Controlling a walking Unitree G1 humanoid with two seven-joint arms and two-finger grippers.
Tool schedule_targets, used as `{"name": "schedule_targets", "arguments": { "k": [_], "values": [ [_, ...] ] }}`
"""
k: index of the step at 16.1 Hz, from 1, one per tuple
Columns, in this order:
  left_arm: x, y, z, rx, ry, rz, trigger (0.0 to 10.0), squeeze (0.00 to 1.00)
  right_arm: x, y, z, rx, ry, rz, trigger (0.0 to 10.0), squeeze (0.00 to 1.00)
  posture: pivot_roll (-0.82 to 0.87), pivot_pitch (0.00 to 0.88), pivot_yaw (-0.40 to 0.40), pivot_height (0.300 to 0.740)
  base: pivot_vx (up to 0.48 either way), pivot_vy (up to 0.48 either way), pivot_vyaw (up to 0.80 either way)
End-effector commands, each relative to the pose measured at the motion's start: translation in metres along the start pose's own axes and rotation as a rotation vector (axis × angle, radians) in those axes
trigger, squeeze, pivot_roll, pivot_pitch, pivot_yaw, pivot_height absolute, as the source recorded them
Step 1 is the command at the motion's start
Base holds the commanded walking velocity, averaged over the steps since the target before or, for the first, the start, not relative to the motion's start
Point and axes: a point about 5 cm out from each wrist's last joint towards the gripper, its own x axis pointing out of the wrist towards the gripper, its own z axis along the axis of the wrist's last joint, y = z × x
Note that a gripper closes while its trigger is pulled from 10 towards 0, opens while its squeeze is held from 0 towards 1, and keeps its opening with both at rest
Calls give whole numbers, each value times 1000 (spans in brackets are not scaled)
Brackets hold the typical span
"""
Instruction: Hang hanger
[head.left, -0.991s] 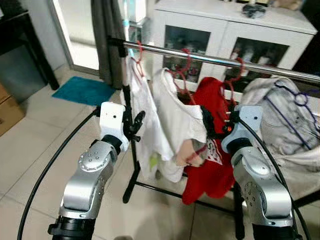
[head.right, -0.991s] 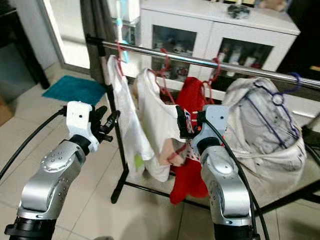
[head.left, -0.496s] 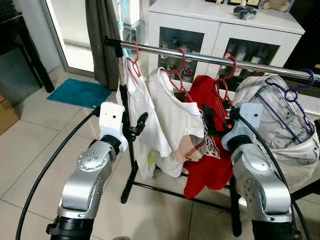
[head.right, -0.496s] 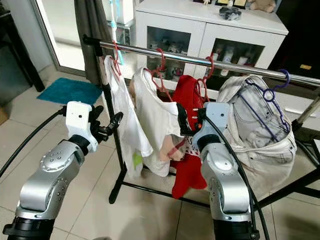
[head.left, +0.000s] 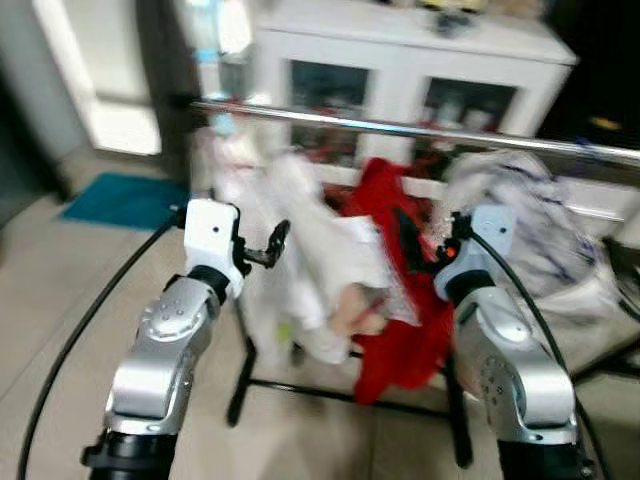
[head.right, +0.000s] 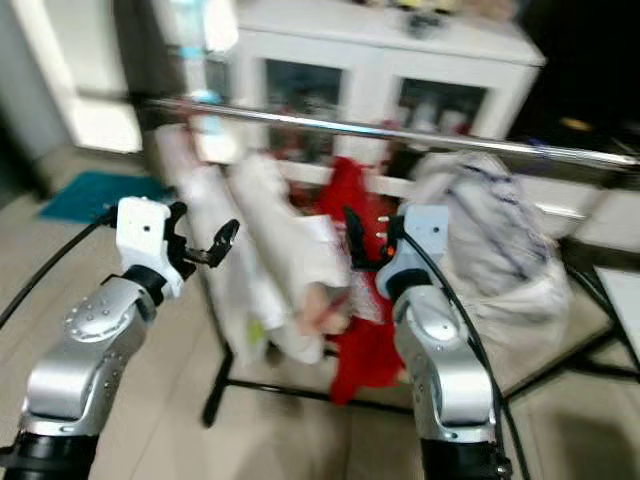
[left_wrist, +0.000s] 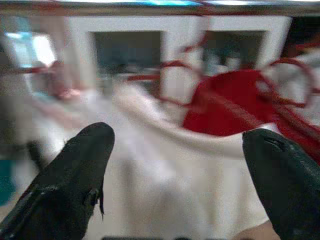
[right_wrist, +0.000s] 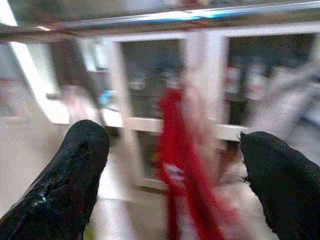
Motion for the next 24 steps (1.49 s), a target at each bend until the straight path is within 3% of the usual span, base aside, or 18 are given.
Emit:
{"name": "schedule_targets", "arguments": {
  "k": [1, 4, 5, 6, 7, 8, 9, 10, 15, 16, 17, 19, 24],
  "values": [
    [3, -5, 2, 16, -6, -35, 10000, 1000, -1, -5, -2, 6, 10, -26, 10000, 0, 53, 0, -31, 740, 322, 0, -675],
    [3, -7, 2, 32, -10, -45, 10000, 1000, -1, -5, 1, -1, -9, -17, 10000, 0, 50, 0, -29, 740, 310, 0, 0],
    [3, -9, 3, 43, -15, -57, 10000, 522, -1, -4, 4, -5, -22, 17, 10000, 0, 51, 0, -32, 740, 0, 0, 0],
    [2, -11, 3, 45, -17, -62, 10000, 522, -1, -4, 5, -6, -29, 33, 10000, 0, 51, 0, -32, 740, 0, 0, 0],
    [1, -12, 3, 49, -22, -74, 10000, 161, -1, -3, 9, -3, -48, 77, 10000, 0, 51, 0, -37, 740, 0, 0, 0],
    [-1, -14, 3, 57, -24, -89, 10000, 0, -1, -3, 14, 6, -60, 134, 10000, 0, 52, 0, -42, 740, 0, 0, 0],
    [-3, -14, 3, 65, -22, -100, 10000, 0, 0, -3, 16, 6, -66, 165, 10000, 937, 52, 0, -45, 740, 0, 0, 0],
    [-6, -14, 3, 80, -17, -119, 10000, 0, 2, -2, 18, 4, -66, 203, 10000, 1000, 53, 0, -47, 740, 0, 0, 0],
    [-17, -11, 1, 142, 49, -266, 10000, 0, 25, -14, 20, -111, 97, 276, 10000, 1000, 52, 0, -65, 740, 0, 0, 0],
    [-19, -10, 0, 176, 71, -315, 10000, 0, 32, -17, 22, -138, 139, 289, 10000, 565, 52, 0, -69, 740, 0, 0, 0],
    [-24, -11, 0, 213, 101, -386, 10000, 0, 39, -18, 26, -163, 192, 311, 10000, 0, 52, 0, -70, 740, 0, 0, 0],
    [-29, -10, 1, 243, 136, -461, 10000, 0, 49, -18, 31, -181, 244, 349, 10000, 0, 49, 0, -68, 740, 0, 0, 0],
    [-31, -9, 2, 260, 164, -497, 10000, 0, 64, -4, 41, -150, 287, 442, 10000, 0, 46, 0, -68, 740, 0, 0, 0]
  ]
}}
